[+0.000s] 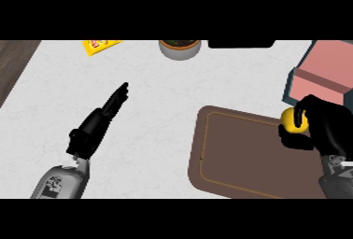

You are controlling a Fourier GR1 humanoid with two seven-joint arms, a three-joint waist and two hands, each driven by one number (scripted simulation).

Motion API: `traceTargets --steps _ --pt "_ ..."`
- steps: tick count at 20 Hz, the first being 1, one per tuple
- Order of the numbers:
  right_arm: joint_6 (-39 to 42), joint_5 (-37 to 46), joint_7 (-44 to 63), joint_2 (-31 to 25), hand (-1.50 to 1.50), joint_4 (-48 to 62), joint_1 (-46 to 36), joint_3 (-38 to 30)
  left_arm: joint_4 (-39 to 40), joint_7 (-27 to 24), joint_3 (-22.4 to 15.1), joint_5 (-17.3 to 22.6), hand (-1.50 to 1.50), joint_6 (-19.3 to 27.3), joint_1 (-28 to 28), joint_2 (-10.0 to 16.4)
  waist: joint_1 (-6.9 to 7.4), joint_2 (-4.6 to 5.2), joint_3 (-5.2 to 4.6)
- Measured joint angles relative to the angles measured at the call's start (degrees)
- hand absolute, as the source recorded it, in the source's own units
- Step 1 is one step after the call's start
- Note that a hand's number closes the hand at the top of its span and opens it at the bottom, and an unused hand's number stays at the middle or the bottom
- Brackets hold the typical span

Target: Pick the lemon from the tray and place it in the cardboard box

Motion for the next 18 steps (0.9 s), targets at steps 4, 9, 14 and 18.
traceTargets --steps 4,9,14,18 --pt "4.5 -2.32 1.69 -0.83 1.5 -11.71 1.59 -1.69 -0.29 0.53 0.4 0.14 0.0 -0.52 -0.05 -0.31 -0.17 -0.03 0.01" --pt "8.65 -3.55 6.92 -0.2 1.5 -23.49 0.59 -5.07 -0.83 0.74 0.89 -0.09 0.0 -0.99 0.48 -0.23 -0.13 -0.05 0.01" --pt "12.12 -5.61 11.36 1.27 1.5 -29.38 -1.13 -9.97 -0.96 1.02 1.28 -0.72 0.0 -1.39 0.05 -0.83 0.15 0.07 0.03" --pt "13.89 -7.3 11.27 0.3 1.5 -26.16 -5.37 -15.67 -0.04 0.25 1.63 -1.4 0.0 -1.85 -0.49 -1.41 0.36 0.15 0.03"
